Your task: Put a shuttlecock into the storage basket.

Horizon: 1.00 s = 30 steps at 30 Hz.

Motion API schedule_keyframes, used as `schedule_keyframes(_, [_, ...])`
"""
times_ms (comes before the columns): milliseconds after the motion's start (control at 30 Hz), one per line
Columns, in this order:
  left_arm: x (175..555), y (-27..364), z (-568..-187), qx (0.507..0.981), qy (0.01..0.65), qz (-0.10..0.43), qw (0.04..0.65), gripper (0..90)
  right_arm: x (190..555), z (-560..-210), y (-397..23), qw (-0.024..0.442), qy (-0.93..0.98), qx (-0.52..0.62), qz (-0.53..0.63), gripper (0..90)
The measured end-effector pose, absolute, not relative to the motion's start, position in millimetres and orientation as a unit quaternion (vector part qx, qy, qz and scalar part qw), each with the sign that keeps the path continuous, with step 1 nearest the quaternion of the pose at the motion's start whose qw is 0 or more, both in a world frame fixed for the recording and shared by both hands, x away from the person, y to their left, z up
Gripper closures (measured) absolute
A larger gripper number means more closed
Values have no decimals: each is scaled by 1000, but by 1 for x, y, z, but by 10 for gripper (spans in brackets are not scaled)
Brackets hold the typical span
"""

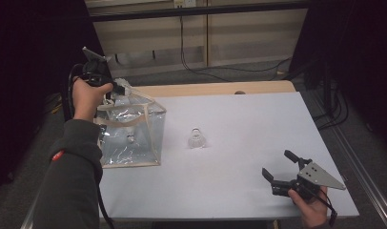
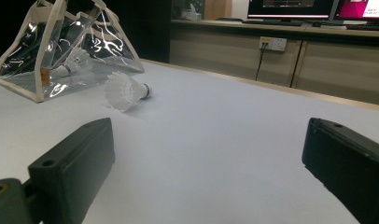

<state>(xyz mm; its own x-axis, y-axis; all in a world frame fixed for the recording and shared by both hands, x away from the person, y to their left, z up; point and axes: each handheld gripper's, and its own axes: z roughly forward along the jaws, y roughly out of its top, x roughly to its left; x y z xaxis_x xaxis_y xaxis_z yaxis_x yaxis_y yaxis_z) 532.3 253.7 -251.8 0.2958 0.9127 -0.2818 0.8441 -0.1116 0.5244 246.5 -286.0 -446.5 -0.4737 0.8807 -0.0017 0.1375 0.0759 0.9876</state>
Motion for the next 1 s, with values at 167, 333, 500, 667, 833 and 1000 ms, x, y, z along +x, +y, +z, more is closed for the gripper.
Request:
schedule_keyframes(167, [535, 258, -255, 741, 596, 59, 304, 837, 247, -447, -287, 334, 652, 394, 555, 24])
schedule_keyframes(333, [535, 263, -257, 740, 599, 59, 300, 836, 247, -448, -288, 335, 652, 395, 554, 23])
schedule_keyframes(500, [536, 268, -259, 733, 606, 67, 302, 819, 248, -448, -288, 336, 651, 394, 555, 23])
schedule_keyframes(667, [535, 269, -259, 728, 608, 83, 306, 727, 248, -447, -287, 335, 652, 393, 555, 23])
schedule_keyframes(833, [531, 266, -255, 729, 602, 84, 314, 703, 247, -447, -288, 336, 651, 394, 555, 23])
schedule_keyframes(1000, [524, 261, -250, 734, 592, 81, 323, 682, 247, -447, -288, 336, 651, 395, 555, 23])
